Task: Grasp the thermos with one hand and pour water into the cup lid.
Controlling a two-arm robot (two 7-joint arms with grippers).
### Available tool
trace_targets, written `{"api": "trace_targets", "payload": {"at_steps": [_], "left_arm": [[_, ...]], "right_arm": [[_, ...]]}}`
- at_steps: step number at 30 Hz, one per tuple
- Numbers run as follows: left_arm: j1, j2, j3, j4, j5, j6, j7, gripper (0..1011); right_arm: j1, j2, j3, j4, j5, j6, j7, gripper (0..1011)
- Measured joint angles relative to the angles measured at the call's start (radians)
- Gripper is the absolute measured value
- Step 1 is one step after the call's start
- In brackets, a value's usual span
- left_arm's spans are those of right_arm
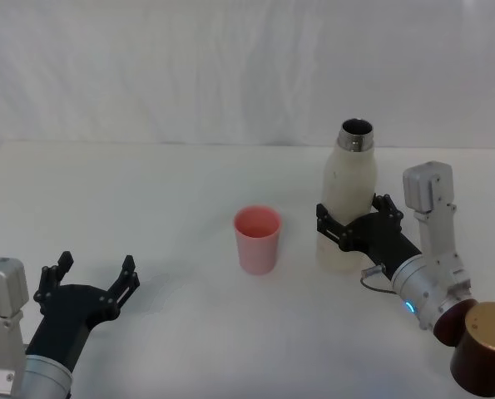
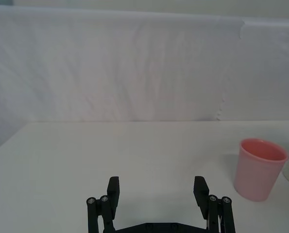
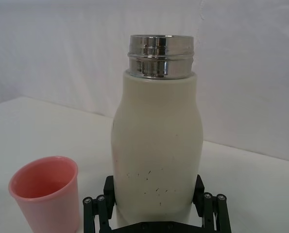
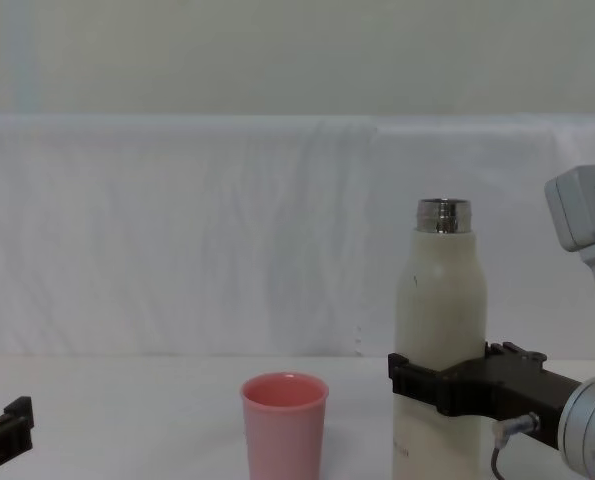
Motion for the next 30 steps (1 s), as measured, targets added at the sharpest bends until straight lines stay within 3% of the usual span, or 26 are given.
{"api": "trace_targets", "payload": {"at_steps": [30], "left_arm": [[0.000, 0.000, 0.000, 0.000, 0.000, 0.000, 0.000, 1001]], "right_arm": [[-0.006, -0.002, 0.001, -0.009, -0.009, -0.010, -0.011, 951]]}}
